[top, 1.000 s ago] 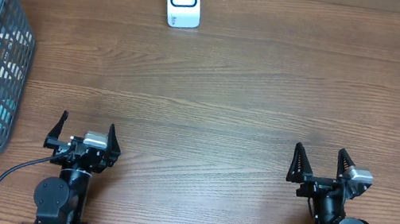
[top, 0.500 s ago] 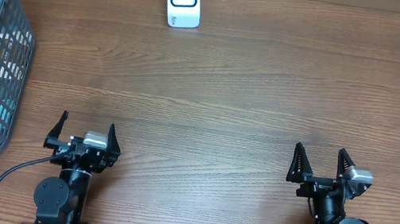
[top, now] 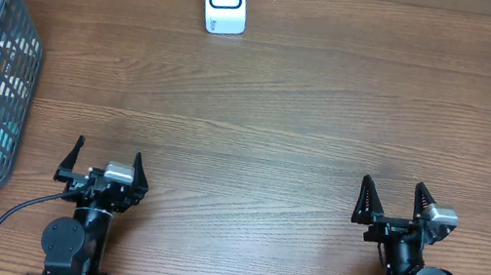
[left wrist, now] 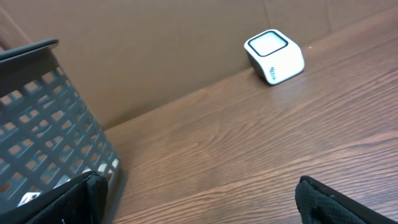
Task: Scan the item barcode
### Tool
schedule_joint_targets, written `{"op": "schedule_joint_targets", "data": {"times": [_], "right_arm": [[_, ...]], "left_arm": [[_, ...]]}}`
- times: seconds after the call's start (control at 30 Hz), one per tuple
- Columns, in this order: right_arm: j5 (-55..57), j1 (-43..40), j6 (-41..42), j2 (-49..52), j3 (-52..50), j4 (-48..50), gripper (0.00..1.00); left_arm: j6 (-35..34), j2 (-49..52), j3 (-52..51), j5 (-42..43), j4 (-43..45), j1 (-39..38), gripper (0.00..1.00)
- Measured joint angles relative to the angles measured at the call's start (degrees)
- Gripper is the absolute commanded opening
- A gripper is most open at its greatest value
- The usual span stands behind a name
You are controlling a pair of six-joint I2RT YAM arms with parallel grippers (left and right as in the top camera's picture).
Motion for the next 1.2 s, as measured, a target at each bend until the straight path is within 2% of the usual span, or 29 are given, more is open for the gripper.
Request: {"op": "schedule_joint_targets", "data": {"times": [0.3,0.43,0.57,0.83,1.2], "right_arm": [[0.0,0.0,0.0,0.0,0.0,0.0,1.00],[0.0,0.0,0.0,0.0,0.0,0.0,1.00],[0.0,0.0,0.0,0.0,0.0,0.0,1.00],[0.0,0.0,0.0,0.0,0.0,0.0,1.00],[0.0,0.0,0.0,0.0,0.0,0.0,1.00]], "left_arm": [[-3.3,0.0,1.4,2.2,-3.0,0.0,1.00],[-4.2,1.2,5.8,2.8,-8.7,0.0,1.00],[-4.7,7.4,13.2,4.4,-12.1,0.0,1.00],[-5.8,29.5,34.1,9.5,-23.0,0.0,1.00],[-9.7,58.9,73.8,16.1,-55.3,0.0,1.00]]}}
